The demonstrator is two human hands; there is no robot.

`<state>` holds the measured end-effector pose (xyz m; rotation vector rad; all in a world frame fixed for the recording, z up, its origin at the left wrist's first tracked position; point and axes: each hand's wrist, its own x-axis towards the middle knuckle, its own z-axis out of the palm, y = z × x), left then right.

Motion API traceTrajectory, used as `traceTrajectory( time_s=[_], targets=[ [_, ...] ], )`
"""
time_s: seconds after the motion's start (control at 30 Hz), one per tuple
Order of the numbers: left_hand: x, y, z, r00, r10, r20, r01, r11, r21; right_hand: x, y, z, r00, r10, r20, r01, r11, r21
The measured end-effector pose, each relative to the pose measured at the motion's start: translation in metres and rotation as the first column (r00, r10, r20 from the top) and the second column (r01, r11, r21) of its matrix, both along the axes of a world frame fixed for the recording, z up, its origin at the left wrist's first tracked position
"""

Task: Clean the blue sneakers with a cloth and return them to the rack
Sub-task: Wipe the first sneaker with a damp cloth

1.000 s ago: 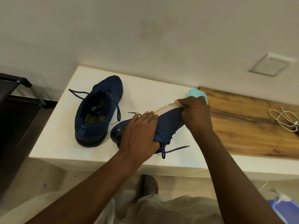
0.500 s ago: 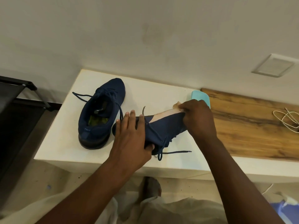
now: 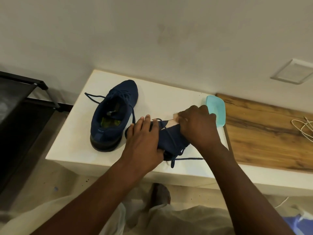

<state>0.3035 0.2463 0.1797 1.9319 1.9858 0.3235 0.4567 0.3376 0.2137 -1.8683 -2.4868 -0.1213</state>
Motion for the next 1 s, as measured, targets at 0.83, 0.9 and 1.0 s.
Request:
traceTrajectory(
  time_s=[0.83,0.9,1.0],
  targets=[
    [-0.018,-0.001,0.017,0.994,0.082,0.072,-0.069,0.983,-0.168,-0.021,-0.028,0.004,0.93,0.197,-0.31,-0.247,0.96,-0.13],
    [-0.022,0.002,0.02,0.978,0.086,0.19,-0.049,0.98,-0.191,-0.002,-0.013,0.005,0.964,0.02,-0.266,-0.053,0.992,-0.118],
    [-0.023,0.004,0.02,0.954,0.078,0.291,-0.025,0.983,-0.182,-0.008,-0.019,-0.002,0.971,-0.032,-0.237,0.003,0.992,-0.123]
  ],
)
